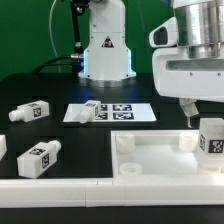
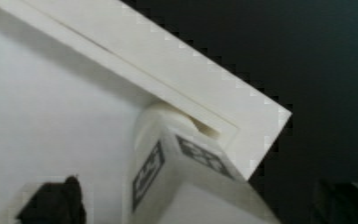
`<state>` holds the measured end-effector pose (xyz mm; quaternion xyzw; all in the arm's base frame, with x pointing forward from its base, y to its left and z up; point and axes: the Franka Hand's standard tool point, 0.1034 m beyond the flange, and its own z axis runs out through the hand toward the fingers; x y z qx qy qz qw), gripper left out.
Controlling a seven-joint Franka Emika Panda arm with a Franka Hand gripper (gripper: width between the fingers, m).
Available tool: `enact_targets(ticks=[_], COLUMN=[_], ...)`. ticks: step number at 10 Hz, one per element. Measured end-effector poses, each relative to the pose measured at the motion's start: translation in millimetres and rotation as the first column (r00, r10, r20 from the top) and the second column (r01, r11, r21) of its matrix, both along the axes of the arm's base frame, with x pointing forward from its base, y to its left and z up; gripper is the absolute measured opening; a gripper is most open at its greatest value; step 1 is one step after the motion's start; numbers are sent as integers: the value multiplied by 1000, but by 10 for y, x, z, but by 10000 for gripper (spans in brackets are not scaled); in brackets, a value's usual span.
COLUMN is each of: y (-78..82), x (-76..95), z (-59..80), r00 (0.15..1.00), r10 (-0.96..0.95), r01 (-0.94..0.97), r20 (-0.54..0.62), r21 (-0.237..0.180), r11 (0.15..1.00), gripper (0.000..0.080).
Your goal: Assemble square table
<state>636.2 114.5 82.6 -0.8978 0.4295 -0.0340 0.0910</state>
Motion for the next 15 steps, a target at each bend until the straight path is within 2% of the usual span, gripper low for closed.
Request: enact_targets(ticks=[2, 4, 7, 8, 9, 10, 13, 15], y=[-2, -14, -4, -2, -5, -77, -150, -135], x=[-3, 70, 65, 63, 63, 79, 89, 59], z=[-1, 25, 8, 5, 5, 16, 8, -33], r00=[979, 839, 845, 851, 899, 924, 990, 976], r10=[204, 544, 535, 526, 437, 382, 133, -204], r01=[-203, -543, -534, -525, -437, -383, -134, 206], r20=[17, -9, -9, -10, -17, -26, -43, -73], r21=[-35, -74, -70, -68, -51, -44, -20, 23], r11=[979, 836, 842, 848, 898, 923, 991, 978], gripper=[648, 648, 601, 426, 426, 296, 290, 288])
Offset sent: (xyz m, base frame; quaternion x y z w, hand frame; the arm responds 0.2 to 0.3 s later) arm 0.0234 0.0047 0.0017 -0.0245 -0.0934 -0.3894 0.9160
